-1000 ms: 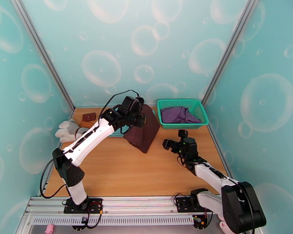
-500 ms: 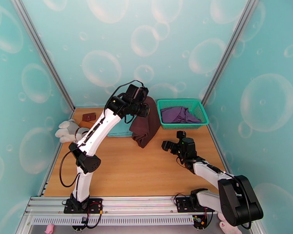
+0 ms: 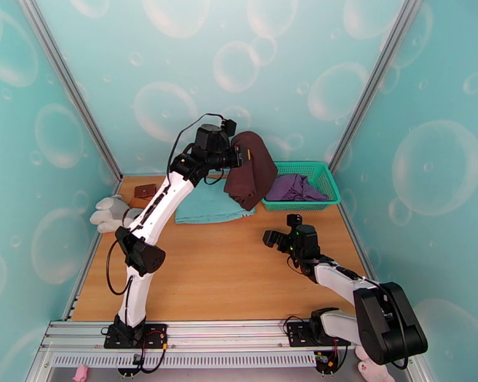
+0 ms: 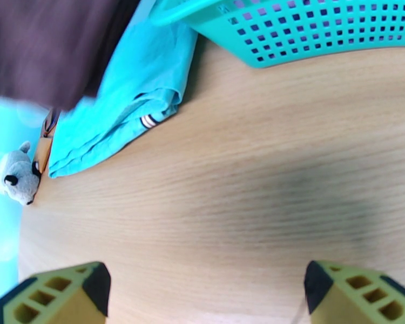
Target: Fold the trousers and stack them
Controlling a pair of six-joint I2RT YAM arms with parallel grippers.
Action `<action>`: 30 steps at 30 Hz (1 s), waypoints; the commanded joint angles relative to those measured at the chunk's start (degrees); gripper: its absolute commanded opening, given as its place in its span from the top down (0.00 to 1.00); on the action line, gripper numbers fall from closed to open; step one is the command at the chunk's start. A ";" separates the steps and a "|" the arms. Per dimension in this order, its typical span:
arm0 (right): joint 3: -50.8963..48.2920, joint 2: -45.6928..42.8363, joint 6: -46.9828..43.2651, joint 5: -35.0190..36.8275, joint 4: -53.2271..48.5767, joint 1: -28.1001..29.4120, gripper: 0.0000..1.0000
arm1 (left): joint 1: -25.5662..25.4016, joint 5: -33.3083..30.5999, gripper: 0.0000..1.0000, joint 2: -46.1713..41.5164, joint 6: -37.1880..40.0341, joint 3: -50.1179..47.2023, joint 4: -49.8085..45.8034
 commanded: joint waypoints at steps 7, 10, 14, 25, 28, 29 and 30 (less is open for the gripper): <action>1.60 1.38 1.29 -1.56 1.81 -0.26 0.01 | -0.36 4.34 1.00 5.51 -14.06 3.41 28.04; 1.57 1.37 1.28 -1.73 1.86 -0.26 0.01 | -0.56 2.14 1.00 5.32 -16.02 3.27 27.59; 1.69 1.57 1.46 -2.23 1.96 -0.27 0.01 | -0.23 -3.41 1.00 3.33 -17.72 -1.14 24.62; 1.94 3.29 1.71 -3.80 2.75 -0.09 0.01 | 10.33 -5.10 1.00 6.03 -13.96 -9.82 16.03; 2.35 4.46 1.72 -4.29 2.85 0.10 0.01 | 14.77 -2.90 1.00 10.36 -11.27 -9.85 10.92; 2.47 4.69 1.73 -4.36 2.84 0.32 0.01 | 16.08 -1.53 1.00 11.97 -9.79 -9.57 9.03; 2.65 5.15 1.69 -4.53 2.79 0.42 0.01 | 17.16 -0.81 1.00 13.53 -8.43 -9.05 7.36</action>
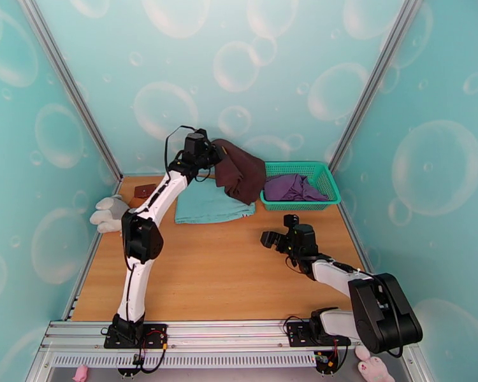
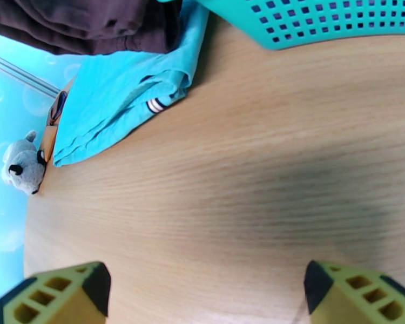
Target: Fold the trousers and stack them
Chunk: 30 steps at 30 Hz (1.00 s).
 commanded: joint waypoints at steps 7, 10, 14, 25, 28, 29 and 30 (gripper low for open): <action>3.05 3.60 0.72 -2.46 1.46 1.78 0.01 | 8.05 -4.41 1.00 10.82 16.61 6.88 -14.07; 3.30 4.27 0.18 -2.73 2.01 2.49 0.01 | 9.06 -8.75 1.00 10.17 21.00 6.92 -13.81; 3.50 4.73 -0.49 -2.30 2.48 3.59 0.01 | 9.26 -12.51 0.97 9.53 24.37 6.72 -13.19; 4.12 6.22 -0.35 -1.00 5.63 6.89 0.01 | 5.51 -6.32 1.00 2.65 15.49 7.43 -8.84; 3.90 6.13 -0.15 -1.72 5.70 6.48 0.01 | 2.33 -6.10 1.00 -0.38 8.04 7.46 -6.50; 3.88 6.06 0.02 -1.76 5.71 6.30 0.01 | 1.08 -5.52 1.00 -1.44 5.77 7.45 -4.61; 3.73 6.04 -0.02 -1.85 5.66 6.19 0.01 | -0.44 -5.04 1.00 -2.24 4.03 7.52 -2.56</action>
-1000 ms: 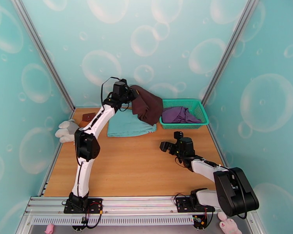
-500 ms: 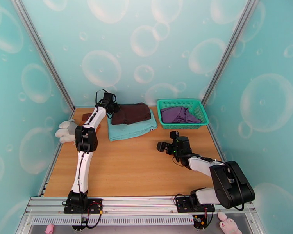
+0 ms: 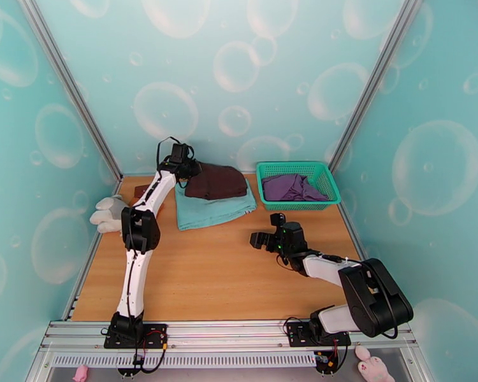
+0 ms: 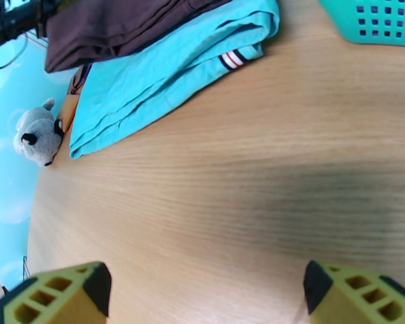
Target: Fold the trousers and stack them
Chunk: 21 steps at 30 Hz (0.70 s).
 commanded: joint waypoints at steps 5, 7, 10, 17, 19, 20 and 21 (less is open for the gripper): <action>0.59 0.36 0.11 -0.75 1.49 -1.07 0.01 | -11.91 1.25 1.00 -9.31 -11.97 7.45 19.31; 0.56 0.48 0.16 -1.15 1.50 -1.38 0.01 | -13.89 -2.25 1.00 -9.23 -12.10 10.34 19.88; 0.64 0.35 0.25 -1.29 1.24 -1.42 0.01 | -15.42 -4.50 1.00 -11.11 -15.06 8.77 22.10; 0.69 -0.10 0.07 -1.73 0.87 -1.51 0.01 | -16.41 -6.93 1.00 -16.46 -18.77 -1.56 25.99; 0.76 -0.27 -0.01 -1.68 0.72 -1.50 0.01 | -15.73 -6.81 1.00 -17.44 -20.48 -4.82 25.98; 0.82 -0.35 -0.01 -1.64 0.61 -1.48 0.01 | -15.21 -6.68 1.00 -18.31 -22.44 -7.58 26.16; 0.80 -0.37 -0.05 -1.64 0.53 -1.50 0.01 | -14.65 -6.30 1.00 -19.75 -24.64 -12.13 27.47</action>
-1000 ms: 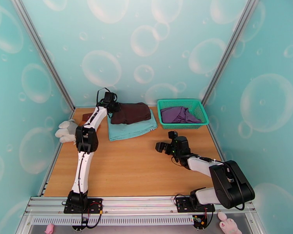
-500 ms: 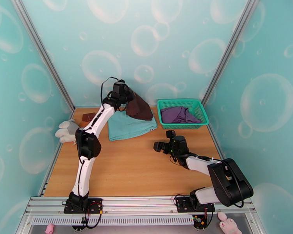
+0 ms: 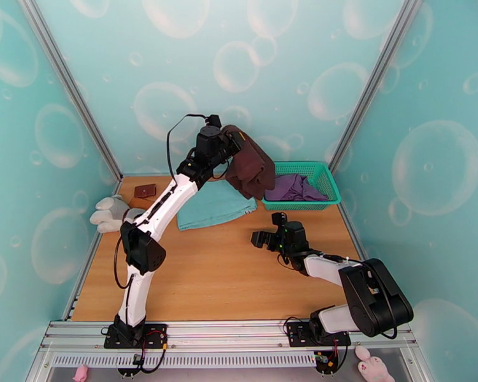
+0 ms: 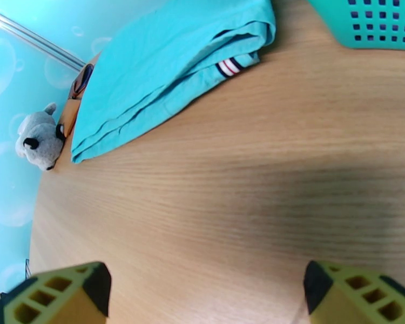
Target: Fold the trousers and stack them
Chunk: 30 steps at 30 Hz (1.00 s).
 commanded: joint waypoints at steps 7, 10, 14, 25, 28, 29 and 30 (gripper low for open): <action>1.04 -0.28 -0.22 -0.81 -0.10 -0.22 0.01 | 8.57 0.96 1.00 -13.40 -11.18 -37.58 15.83; 1.13 -0.40 -0.27 -0.81 -0.10 -0.16 0.01 | 12.79 3.97 1.00 -12.28 -5.03 -40.83 10.19; 1.11 -0.31 -0.38 -0.70 -0.23 -0.19 0.01 | 16.57 -1.94 1.00 -8.80 10.31 -35.16 -5.82; 1.41 1.30 -0.73 -0.79 0.19 -0.01 0.01 | 19.75 -10.15 0.74 -1.98 26.96 -31.18 -15.39; 1.45 1.69 -0.64 -1.16 0.43 -0.02 0.01 | 18.99 -24.24 0.64 -3.22 29.62 -32.47 -14.25; 1.42 1.78 -0.73 -1.08 0.43 0.02 0.01 | 18.45 -29.96 0.54 -4.62 30.93 -33.91 -12.17; 1.46 1.79 -0.84 -1.07 0.43 -0.01 0.01 | 17.92 -34.61 0.44 -6.05 33.08 -35.42 -9.64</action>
